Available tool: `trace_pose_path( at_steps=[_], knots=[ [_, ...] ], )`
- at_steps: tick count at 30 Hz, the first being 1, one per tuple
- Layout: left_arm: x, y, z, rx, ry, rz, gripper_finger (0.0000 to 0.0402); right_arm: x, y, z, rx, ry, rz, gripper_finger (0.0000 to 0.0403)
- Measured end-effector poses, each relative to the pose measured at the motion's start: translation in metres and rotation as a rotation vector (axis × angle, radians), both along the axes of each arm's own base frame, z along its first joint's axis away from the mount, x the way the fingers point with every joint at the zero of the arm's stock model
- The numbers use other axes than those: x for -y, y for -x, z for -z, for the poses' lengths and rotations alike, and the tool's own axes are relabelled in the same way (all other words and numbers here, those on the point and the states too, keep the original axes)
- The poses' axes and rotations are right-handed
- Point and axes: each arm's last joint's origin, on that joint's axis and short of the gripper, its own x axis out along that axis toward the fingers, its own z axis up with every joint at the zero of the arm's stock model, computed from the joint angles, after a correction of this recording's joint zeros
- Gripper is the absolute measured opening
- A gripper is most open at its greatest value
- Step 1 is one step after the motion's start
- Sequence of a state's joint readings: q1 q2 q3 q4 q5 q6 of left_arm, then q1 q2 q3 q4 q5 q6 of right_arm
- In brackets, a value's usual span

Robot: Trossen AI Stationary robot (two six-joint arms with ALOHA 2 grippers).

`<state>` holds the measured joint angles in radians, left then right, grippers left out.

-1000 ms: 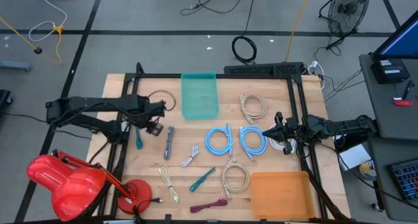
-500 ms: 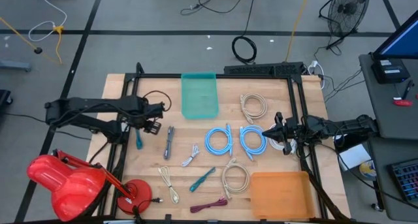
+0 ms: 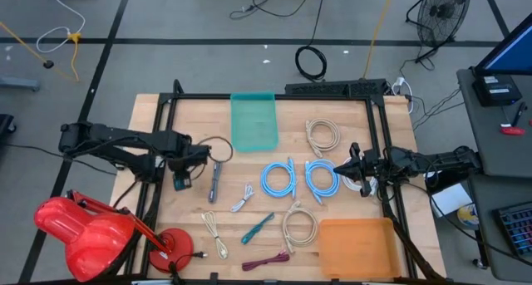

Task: Pick & Place USB Port
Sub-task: Put the top blue charger cable into the blue bin

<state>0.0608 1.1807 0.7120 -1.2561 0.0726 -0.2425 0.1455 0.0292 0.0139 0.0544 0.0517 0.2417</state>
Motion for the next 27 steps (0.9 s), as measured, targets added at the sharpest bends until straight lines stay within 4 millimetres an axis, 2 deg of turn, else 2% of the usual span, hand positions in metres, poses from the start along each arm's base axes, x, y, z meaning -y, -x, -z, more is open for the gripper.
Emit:
trace_pose_path(
  at_steps=[4, 10, 17, 19, 21, 27],
  knots=[
    [0.013, -0.003, 0.000, 0.038, 0.068, 0.151, 0.0177, 0.000, 0.000, 0.000, 0.001, 0.000, 0.000, 0.0000],
    [0.038, -0.007, 0.005, -0.019, 0.186, 0.340, 0.0177, 0.000, 0.000, 0.000, 0.001, 0.000, -0.001, 0.0000],
    [0.080, -0.023, -0.002, -0.074, 0.215, 0.348, 0.0177, 0.000, 0.000, 0.000, 0.001, 0.000, 0.000, 0.0000],
    [0.091, -0.027, -0.004, -0.085, 0.191, 0.267, 0.0177, 0.000, 0.000, 0.000, 0.001, 0.000, 0.000, 0.0000],
    [0.099, -0.029, -0.006, -0.104, 0.157, 0.111, 0.0177, 0.000, 0.000, 0.000, 0.001, 0.000, 0.000, 0.0000],
    [0.114, -0.018, -0.011, -0.215, -0.004, -0.560, 0.0177, 0.000, 0.000, 0.000, 0.001, 0.000, -0.001, 0.0000]
  ],
)
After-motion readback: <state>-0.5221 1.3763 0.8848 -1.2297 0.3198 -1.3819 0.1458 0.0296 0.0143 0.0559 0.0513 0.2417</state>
